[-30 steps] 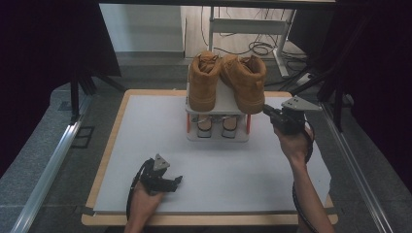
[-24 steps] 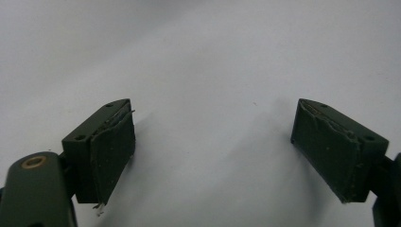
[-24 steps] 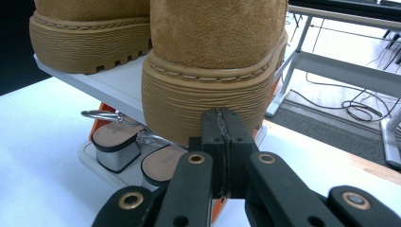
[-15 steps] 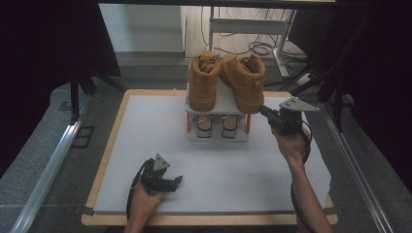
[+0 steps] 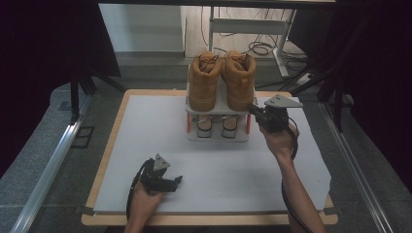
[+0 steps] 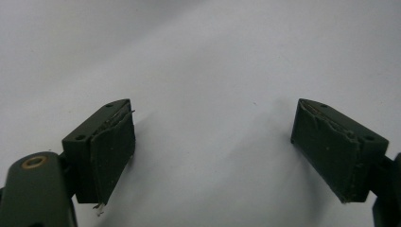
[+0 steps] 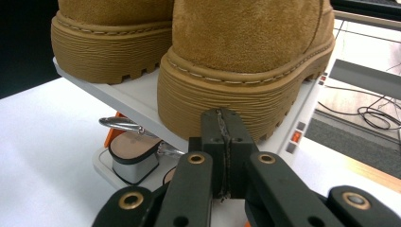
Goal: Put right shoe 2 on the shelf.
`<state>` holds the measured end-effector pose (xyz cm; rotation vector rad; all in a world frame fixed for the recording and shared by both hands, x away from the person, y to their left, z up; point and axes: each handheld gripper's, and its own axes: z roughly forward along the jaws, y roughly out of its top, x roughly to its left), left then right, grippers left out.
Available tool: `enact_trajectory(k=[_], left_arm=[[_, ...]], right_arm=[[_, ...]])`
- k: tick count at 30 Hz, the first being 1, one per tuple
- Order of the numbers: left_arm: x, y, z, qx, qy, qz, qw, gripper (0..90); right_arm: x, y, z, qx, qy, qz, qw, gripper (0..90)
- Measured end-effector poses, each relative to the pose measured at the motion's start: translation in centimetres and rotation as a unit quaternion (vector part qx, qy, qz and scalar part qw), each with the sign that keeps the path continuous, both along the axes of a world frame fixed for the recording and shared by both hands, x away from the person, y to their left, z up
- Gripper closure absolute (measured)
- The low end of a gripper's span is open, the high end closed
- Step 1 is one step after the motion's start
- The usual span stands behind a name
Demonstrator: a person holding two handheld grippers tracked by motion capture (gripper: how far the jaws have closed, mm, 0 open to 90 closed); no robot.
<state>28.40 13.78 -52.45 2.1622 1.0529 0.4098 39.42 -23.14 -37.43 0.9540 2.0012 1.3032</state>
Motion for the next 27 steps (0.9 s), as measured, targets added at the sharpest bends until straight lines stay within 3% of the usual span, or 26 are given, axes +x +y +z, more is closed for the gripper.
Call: enact_trajectory(k=[14,27], left_arm=[[0.0,0.0,0.0,0.000,0.000,0.000,1.0000,14.5],[0.0,0.0,0.0,0.001,0.001,0.000,1.0000,14.5]], right_arm=[[1.0,2.2,-0.1,-0.013,-0.005,0.010,0.9998,89.7],[1.1,2.3,-0.1,-0.006,-0.004,0.013,0.9999,87.4]])
